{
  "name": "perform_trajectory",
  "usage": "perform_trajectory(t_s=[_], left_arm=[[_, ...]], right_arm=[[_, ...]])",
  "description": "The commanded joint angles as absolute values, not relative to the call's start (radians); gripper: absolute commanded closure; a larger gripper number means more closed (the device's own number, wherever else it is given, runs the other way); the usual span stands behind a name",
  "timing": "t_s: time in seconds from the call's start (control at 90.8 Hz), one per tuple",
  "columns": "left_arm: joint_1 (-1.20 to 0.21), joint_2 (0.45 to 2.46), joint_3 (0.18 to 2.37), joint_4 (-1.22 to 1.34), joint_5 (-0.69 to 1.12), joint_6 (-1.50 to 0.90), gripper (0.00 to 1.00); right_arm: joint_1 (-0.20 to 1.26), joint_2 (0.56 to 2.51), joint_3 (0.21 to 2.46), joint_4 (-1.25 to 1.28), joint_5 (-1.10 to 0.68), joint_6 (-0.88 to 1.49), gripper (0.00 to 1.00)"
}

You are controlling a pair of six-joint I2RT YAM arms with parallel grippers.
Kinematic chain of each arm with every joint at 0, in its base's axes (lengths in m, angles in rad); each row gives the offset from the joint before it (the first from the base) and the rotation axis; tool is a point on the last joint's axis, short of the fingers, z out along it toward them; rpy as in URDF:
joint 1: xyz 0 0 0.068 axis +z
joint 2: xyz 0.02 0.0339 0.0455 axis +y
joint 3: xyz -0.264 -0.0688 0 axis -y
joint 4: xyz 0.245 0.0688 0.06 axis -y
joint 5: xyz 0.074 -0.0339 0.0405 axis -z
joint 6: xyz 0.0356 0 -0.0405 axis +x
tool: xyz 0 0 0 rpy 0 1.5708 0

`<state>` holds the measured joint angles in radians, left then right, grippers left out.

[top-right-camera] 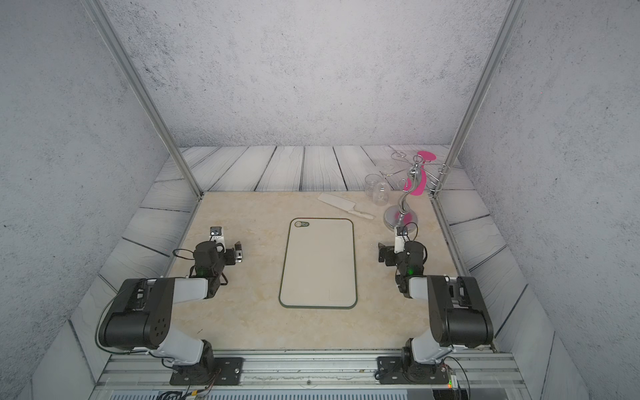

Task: Align the knife with the edge of the cutting board
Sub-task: Adjust the work surface at the center of the board.

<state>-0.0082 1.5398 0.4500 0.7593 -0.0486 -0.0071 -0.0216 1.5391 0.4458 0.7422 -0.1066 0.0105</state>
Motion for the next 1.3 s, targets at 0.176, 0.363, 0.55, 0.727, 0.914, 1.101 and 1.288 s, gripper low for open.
perform_trajectory(t_s=[0.176, 0.363, 0.55, 0.727, 0.914, 1.101, 1.288], left_arm=[[-0.001, 1.481, 0.545, 0.607, -0.101, -0.032, 0.0], [-0.001, 1.385, 0.743, 0.198, -0.262, -0.12, 0.0], [-0.001, 1.332, 0.886, 0.003, -0.371, -0.31, 0.0], [-0.001, 1.329, 1.032, -0.2, -0.451, -0.494, 0.0], [0.001, 1.331, 1.054, -0.295, -0.367, -0.535, 0.0], [-0.032, 1.291, 0.995, -0.272, -0.254, -0.519, 0.03], [-0.11, 1.274, 0.947, -0.29, -0.192, -0.516, 0.03]], right_arm=[[-0.021, 1.504, 0.454, 0.739, 0.007, 0.056, 0.01], [-0.018, 1.283, 0.546, 0.39, 0.102, 0.123, 0.01], [-0.02, 1.213, 0.735, 0.067, 0.187, 0.333, 0.01], [-0.019, 1.234, 0.887, -0.186, 0.318, 0.641, 0.01], [-0.017, 1.244, 0.859, -0.103, 0.123, 0.549, 0.01], [0.053, 1.287, 0.801, -0.032, 0.045, 0.518, 0.01], [0.144, 1.457, 0.855, -0.043, 0.002, 0.5, 0.01]])
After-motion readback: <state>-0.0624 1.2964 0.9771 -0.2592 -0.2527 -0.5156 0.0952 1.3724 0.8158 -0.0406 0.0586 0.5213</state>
